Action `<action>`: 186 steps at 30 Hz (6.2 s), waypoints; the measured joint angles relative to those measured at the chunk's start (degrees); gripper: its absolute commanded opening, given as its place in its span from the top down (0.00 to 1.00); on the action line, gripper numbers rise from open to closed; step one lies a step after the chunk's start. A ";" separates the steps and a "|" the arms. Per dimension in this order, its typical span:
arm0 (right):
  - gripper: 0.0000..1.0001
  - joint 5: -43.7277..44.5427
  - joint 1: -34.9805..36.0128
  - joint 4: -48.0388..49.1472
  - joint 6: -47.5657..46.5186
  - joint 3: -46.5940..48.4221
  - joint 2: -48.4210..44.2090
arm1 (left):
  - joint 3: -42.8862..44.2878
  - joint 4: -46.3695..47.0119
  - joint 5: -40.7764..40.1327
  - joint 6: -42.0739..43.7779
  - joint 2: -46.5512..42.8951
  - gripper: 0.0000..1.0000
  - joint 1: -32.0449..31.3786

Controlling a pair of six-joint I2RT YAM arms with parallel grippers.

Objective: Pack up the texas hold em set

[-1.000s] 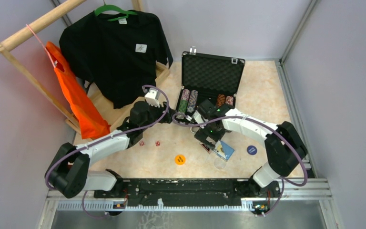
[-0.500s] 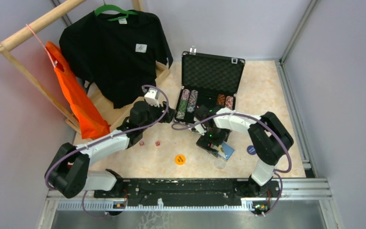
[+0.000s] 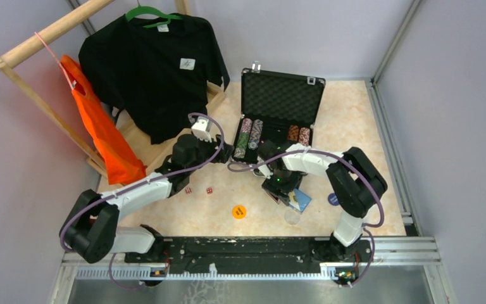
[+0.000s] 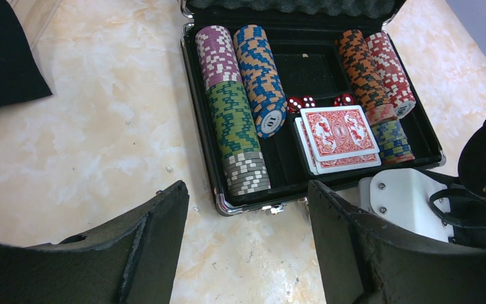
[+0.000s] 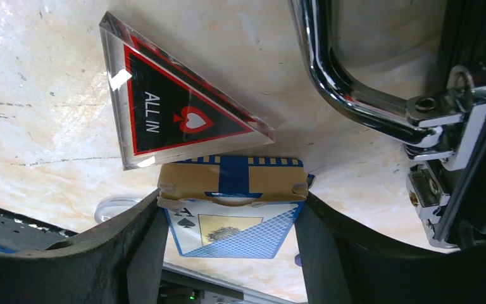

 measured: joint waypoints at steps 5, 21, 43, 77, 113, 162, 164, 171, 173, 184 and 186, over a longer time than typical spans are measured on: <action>0.88 0.94 0.00 0.57 0.26 -0.42 -0.90 | 0.00 0.00 0.00 -0.02 0.00 0.25 0.00; 0.94 4.24 -0.02 1.99 1.25 -0.37 -16.00 | 6.34 -5.01 8.24 -2.64 1.90 0.16 1.66; 0.96 2.36 2.62 8.02 1.05 -1.22 -27.54 | 21.33 -10.56 51.74 -13.92 20.26 0.26 1.11; 0.97 2.80 6.95 10.78 0.59 -1.95 -26.82 | 30.45 -22.71 55.15 -12.09 29.27 0.51 -7.19; 0.08 9.35 5.05 24.94 0.44 -11.87 -41.77 | 49.57 -23.32 52.17 -9.49 40.28 1.00 7.28; 0.09 21.88 -1.07 34.93 5.95 -17.68 -56.78 | 69.16 -37.75 41.11 -10.62 57.37 1.00 4.00; 0.09 21.86 -1.07 34.93 6.10 -18.12 -57.00 | 68.50 -37.73 40.83 -10.62 56.83 1.00 4.00; 0.10 21.70 -1.07 34.91 6.25 -18.86 -57.37 | 67.47 -37.83 40.13 -10.69 55.89 0.84 4.00; 0.09 21.70 -1.07 34.95 6.25 -18.86 -57.37 | 67.47 -37.83 40.13 -10.82 55.89 0.68 4.00; 0.09 21.75 -1.07 35.01 6.23 -19.58 -57.22 | 72.61 -41.66 41.53 -11.02 59.65 0.47 3.89; 0.09 21.75 -1.07 35.04 6.23 -19.58 -57.20 | 74.36 -42.77 41.40 -10.78 60.65 0.40 3.89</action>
